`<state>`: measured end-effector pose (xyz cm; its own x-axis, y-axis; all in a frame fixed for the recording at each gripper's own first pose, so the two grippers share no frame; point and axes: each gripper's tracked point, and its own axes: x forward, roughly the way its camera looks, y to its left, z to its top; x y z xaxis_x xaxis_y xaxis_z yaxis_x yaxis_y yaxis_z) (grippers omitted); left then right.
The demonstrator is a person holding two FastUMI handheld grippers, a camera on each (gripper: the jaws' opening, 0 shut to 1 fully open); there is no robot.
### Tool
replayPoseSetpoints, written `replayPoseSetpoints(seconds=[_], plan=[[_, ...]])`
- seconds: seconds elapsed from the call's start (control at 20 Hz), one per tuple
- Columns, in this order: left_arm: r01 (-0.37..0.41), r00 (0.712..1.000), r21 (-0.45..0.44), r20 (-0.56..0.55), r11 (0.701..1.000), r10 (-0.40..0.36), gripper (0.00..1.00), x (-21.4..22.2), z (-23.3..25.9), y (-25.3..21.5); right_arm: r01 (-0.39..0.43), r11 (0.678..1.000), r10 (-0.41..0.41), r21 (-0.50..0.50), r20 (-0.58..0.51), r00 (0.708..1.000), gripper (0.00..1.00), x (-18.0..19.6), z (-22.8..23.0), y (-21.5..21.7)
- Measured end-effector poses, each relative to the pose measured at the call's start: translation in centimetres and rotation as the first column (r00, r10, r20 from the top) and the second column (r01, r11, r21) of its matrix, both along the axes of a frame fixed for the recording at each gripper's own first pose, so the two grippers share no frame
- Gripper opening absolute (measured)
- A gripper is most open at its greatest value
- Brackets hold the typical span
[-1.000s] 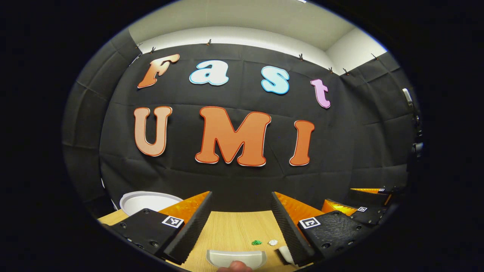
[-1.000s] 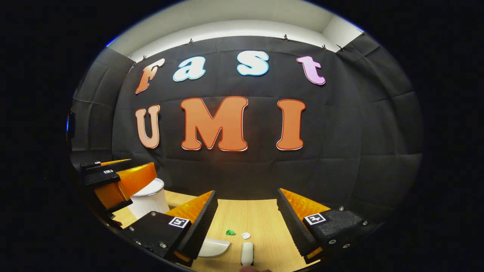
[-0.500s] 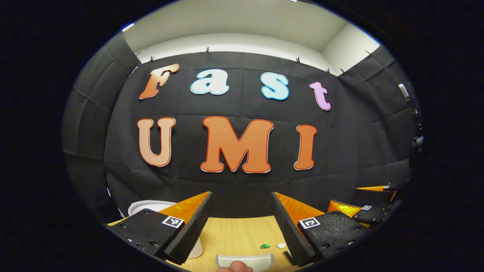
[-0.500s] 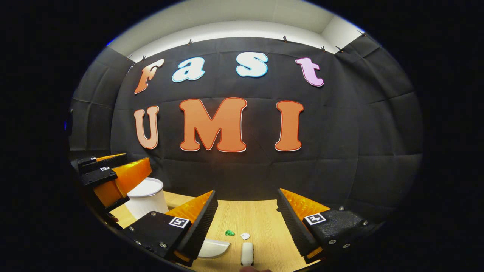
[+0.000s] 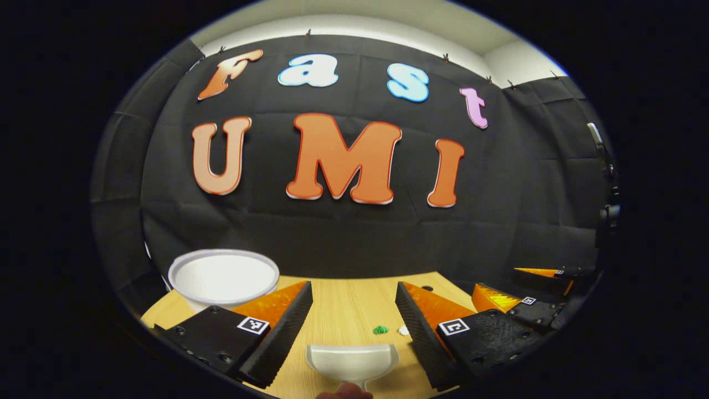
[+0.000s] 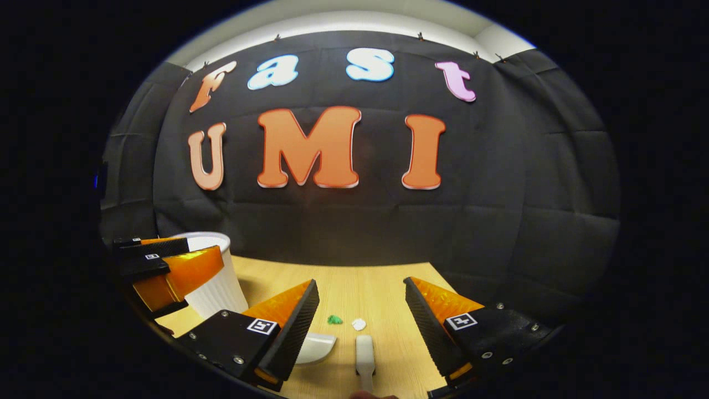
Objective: Pick up the small broom and dustpan from the desktop, sweep the trash into the dustpan with the broom, and then empty the trash into the garbage bin.
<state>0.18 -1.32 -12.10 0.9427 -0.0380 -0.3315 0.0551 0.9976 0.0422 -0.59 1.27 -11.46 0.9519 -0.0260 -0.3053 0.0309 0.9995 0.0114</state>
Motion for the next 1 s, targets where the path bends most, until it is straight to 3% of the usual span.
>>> replayPoseSetpoints(seconds=[0.15,0.25,0.35,0.4,0.6,0.75,0.85,1.0], plan=[[0.008,0.982,-0.03,-0.186,1.0,-0.014,0.95,-1.8,-5.6,0.5,0.0,0.999,0.006,0.033,-0.169,0.986,0.95,-1.0,-5.4,1.1],[0.014,0.937,-0.061,-0.347,0.998,-0.034,0.95,-2.8,-9.7,1.0,0.021,0.999,-0.006,0.046,-0.304,0.953,0.95,-1.7,-9.3,1.3],[0.004,0.864,-0.074,-0.501,0.997,-0.041,0.95,-3.7,-12.2,0.8,0.038,0.998,-0.014,0.047,-0.42,0.907,0.95,-2.8,-13.0,0.4],[-0.002,0.806,-0.072,-0.59,0.997,-0.041,0.96,-4.4,-13.1,0.4,0.037,0.999,-0.019,0.029,-0.481,0.877,0.95,-3.2,-14.6,-0.1],[-0.05,0.641,-0.017,-0.767,0.999,0.019,0.98,-7.1,-14.4,0.6,-0.02,0.999,0.035,0.031,-0.64,0.768,0.95,-2.5,-19.3,-0.1],[-0.119,0.555,0.011,-0.829,0.993,0.075,0.97,-8.1,-12.9,0.3,-0.109,0.994,0.099,0.03,-0.696,0.712,0.96,-2.2,-19.8,1.1],[-0.118,0.525,0.046,-0.845,0.992,0.102,0.97,-8.7,-12.7,0.8,-0.165,0.986,0.138,0.029,-0.696,0.704,0.96,-1.5,-19.4,1.5],[-0.123,0.468,0.086,-0.874,0.989,0.135,0.96,-9.0,-12.2,1.9,-0.19,0.982,0.142,0.019,-0.738,0.66,0.94,-1.5,-20.9,1.3]])
